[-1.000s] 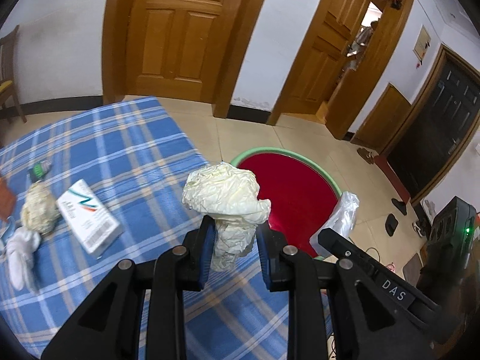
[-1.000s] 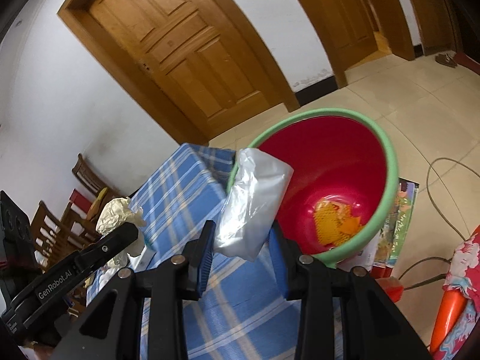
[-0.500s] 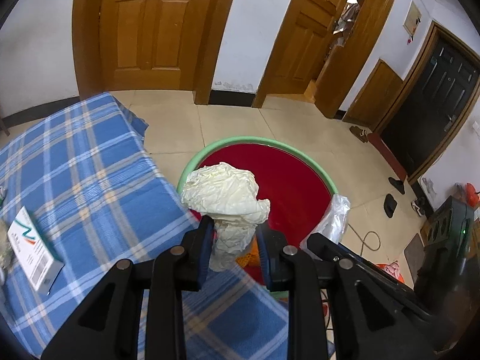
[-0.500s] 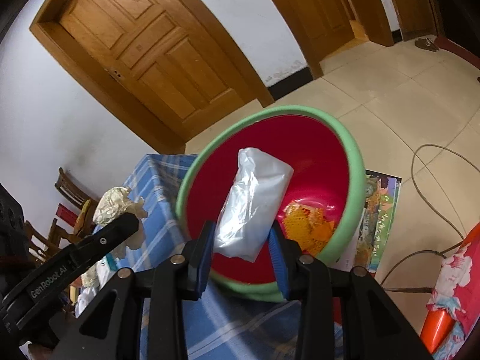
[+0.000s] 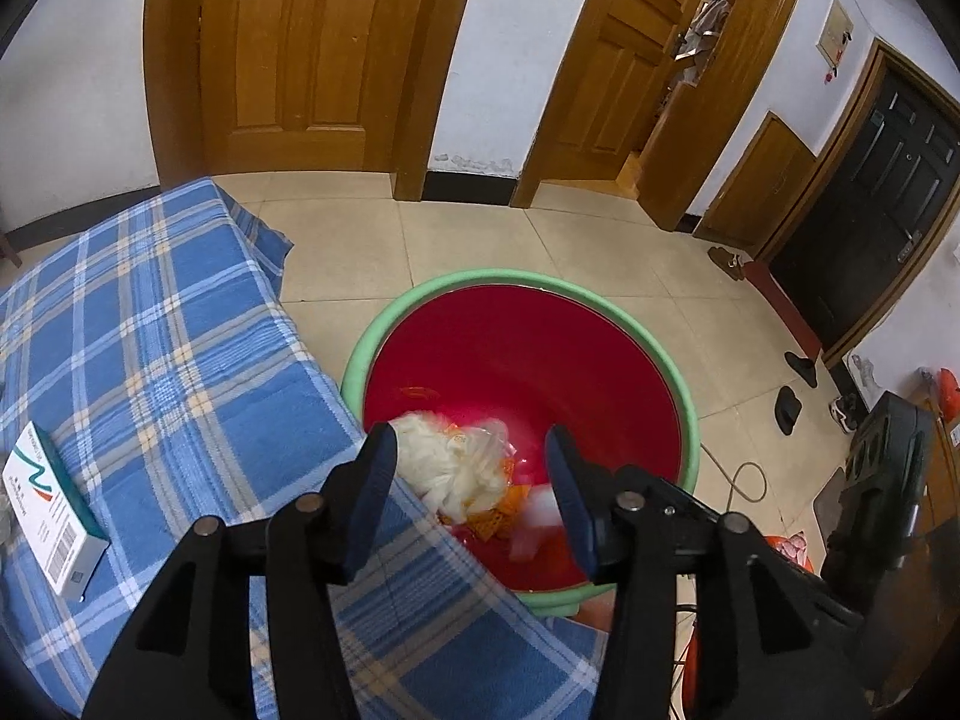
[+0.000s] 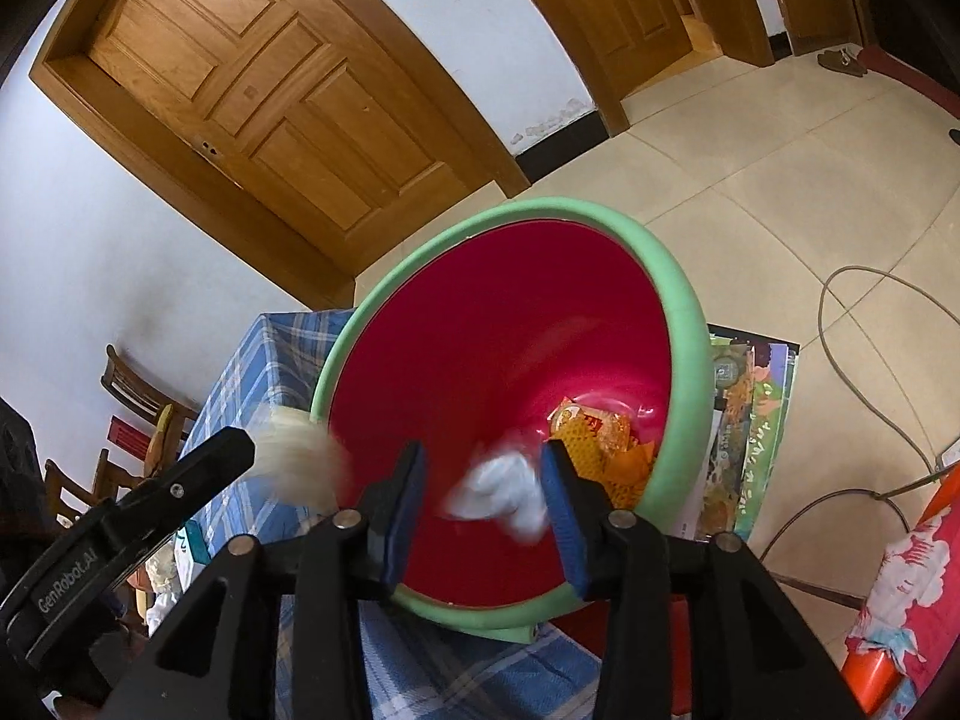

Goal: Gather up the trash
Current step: 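Carry tissue and plastic bag over the red bucket and open both tools, then return to the table and grasp the white sock with the left tool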

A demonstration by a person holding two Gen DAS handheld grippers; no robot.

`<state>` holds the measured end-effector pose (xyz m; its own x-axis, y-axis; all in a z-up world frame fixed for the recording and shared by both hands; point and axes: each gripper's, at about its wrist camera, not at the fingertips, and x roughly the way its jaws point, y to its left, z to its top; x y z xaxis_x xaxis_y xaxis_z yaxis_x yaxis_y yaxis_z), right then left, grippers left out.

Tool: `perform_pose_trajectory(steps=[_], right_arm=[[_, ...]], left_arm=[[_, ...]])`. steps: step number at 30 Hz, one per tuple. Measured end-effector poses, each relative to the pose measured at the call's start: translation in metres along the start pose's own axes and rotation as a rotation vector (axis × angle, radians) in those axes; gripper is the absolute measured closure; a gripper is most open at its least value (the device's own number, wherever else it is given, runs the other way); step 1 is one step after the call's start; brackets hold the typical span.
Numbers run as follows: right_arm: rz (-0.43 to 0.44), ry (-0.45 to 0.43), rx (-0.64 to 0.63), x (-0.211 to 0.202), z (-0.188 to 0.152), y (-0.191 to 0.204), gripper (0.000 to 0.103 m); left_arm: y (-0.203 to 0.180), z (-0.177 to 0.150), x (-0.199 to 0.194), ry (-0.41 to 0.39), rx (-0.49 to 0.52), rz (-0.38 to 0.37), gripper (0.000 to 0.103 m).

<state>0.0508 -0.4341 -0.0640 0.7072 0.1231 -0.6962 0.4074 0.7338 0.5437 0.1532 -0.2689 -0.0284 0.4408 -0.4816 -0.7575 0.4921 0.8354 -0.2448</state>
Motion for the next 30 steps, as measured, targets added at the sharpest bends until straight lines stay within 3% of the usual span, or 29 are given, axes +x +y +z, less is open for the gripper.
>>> perform_pose_trajectory(steps=[14, 30], right_arm=[[0.032, -0.073, -0.011, -0.037, -0.016, 0.013, 0.057], [0.097, -0.071, -0.112, -0.055, -0.048, 0.063, 0.056]], left_arm=[[0.011, -0.014, -0.046, -0.058, -0.011, 0.027, 0.048], [0.072, -0.04, -0.107, -0.135, -0.131, 0.122, 0.047]])
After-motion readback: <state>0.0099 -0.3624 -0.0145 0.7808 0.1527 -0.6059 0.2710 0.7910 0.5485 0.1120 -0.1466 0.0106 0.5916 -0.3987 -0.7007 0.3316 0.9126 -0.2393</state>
